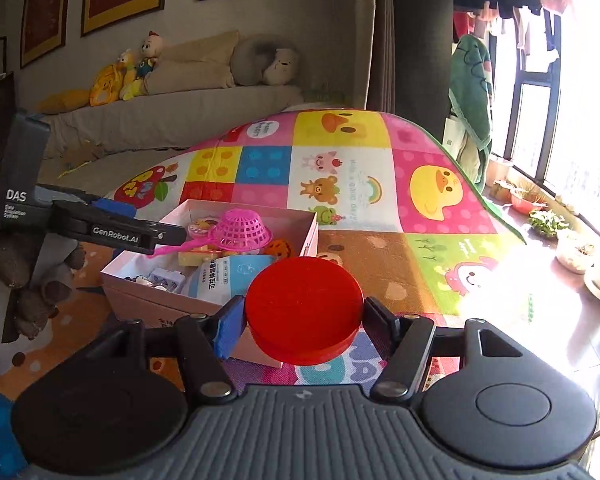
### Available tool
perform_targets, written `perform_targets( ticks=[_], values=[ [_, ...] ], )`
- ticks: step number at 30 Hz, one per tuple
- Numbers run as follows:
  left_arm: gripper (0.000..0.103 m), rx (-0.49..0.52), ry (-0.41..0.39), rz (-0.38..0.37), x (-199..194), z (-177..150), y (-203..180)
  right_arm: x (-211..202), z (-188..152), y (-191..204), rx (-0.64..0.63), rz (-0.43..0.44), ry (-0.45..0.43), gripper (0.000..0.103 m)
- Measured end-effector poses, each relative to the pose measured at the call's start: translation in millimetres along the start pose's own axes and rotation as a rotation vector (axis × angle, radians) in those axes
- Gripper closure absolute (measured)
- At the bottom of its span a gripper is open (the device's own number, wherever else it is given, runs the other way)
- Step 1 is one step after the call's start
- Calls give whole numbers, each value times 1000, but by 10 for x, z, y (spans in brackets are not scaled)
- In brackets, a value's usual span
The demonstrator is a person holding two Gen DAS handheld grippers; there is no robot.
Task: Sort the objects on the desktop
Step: 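Drop the pink net into the pink box with the left tool while the right tool carries the lid over, then drop the red lid into the pink box with the right tool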
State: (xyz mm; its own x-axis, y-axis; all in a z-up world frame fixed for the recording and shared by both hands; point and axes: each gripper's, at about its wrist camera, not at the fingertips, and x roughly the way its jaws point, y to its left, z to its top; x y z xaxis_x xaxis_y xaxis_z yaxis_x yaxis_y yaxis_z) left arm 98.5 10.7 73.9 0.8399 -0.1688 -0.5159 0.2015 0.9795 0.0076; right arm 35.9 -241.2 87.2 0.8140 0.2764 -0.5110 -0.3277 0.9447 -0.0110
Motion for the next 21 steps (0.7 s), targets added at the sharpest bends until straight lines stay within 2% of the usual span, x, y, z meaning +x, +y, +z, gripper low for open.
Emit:
perform_targets(
  ticks=[4, 10, 12, 16, 20, 21],
  values=[
    [6, -42, 18, 22, -296, -322, 33, 251, 139, 171, -13, 58, 9, 39],
    [3, -86, 73, 75, -402, -617, 122, 707, 512, 436, -13, 104, -15, 38],
    [2, -92, 91, 108, -416, -704, 140, 889, 549, 497, -5, 94, 22, 24],
    [0, -122, 135, 133, -445, -875, 178, 874, 359, 585, 4, 120, 55, 20],
    [0, -167, 172, 116, -448, -995, 171, 602, -7, 663, -44, 87, 33, 0],
    [0, -176, 177, 115, -453, -1019, 157, 547, -103, 666, -52, 78, 36, 0]
  ],
)
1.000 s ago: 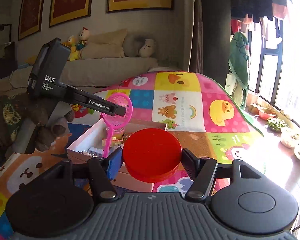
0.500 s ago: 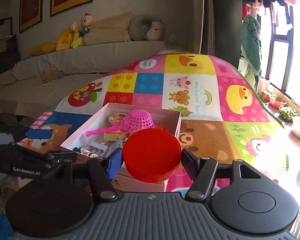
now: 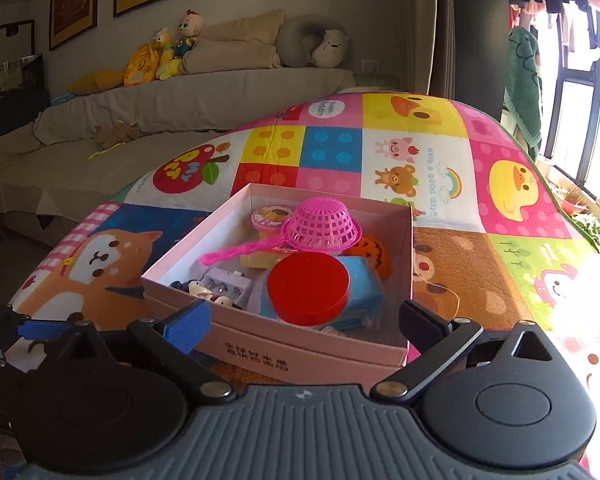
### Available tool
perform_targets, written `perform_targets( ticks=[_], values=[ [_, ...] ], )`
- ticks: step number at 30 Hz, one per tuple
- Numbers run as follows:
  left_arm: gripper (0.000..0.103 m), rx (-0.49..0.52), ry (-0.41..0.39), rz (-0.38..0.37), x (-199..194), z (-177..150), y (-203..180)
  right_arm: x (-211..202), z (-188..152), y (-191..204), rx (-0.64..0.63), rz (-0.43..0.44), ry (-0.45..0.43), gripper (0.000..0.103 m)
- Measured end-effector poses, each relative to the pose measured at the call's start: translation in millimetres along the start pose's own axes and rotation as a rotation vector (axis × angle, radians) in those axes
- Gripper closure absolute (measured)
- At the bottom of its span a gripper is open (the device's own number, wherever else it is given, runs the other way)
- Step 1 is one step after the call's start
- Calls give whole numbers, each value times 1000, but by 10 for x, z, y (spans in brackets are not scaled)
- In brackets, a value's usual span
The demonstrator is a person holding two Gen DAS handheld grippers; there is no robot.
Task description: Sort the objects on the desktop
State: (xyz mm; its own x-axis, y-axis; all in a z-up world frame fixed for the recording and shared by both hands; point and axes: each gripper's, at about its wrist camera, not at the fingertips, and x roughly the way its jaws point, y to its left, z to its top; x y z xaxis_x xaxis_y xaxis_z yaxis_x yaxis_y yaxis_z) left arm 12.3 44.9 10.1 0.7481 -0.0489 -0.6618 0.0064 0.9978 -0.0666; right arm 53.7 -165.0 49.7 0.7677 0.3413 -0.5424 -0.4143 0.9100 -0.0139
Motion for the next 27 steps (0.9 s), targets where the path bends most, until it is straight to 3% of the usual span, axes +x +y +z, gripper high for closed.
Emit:
perform_targets(
  ticks=[9, 27],
  values=[
    [0, 42, 6, 41, -11, -128, -316, 16, -694, -142, 38, -38, 196, 0],
    [0, 48, 7, 54, 37, -128, -335, 94, -727, -205, 57, -48, 123, 0]
  ],
)
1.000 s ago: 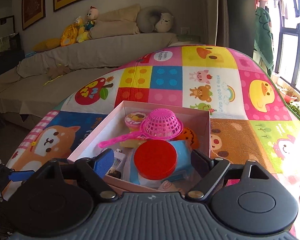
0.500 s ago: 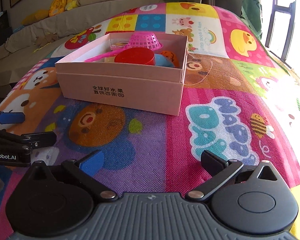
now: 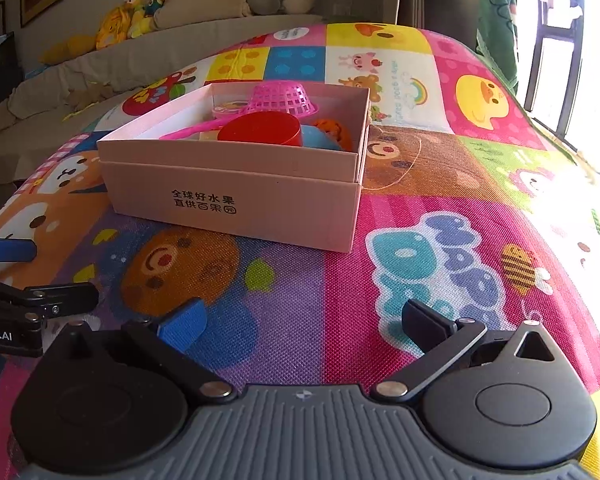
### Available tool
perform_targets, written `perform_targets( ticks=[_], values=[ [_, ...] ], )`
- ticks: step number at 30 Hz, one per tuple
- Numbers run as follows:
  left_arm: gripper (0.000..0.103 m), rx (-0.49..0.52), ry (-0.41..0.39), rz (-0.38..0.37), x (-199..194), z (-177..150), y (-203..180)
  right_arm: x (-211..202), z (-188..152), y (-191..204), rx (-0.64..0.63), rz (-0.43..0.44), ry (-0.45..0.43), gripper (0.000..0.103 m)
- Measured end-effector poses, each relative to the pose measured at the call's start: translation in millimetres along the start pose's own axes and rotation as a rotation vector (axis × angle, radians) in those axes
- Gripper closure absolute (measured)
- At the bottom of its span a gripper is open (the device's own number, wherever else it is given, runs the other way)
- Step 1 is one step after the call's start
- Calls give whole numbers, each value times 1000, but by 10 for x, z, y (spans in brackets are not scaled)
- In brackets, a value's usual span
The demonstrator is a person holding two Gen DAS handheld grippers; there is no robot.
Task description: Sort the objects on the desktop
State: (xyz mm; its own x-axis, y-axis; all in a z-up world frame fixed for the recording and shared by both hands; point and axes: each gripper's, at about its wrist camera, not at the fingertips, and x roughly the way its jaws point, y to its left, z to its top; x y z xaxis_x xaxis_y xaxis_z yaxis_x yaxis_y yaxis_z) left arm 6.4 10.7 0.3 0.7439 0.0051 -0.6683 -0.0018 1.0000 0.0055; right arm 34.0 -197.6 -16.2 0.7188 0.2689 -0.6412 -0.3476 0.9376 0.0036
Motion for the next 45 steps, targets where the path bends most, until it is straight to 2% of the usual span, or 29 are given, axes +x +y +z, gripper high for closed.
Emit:
perform_targets(
  ticks=[45],
  values=[
    [0, 7, 1, 8, 24, 9, -11, 5, 3, -8, 1, 0, 0, 0]
  ],
)
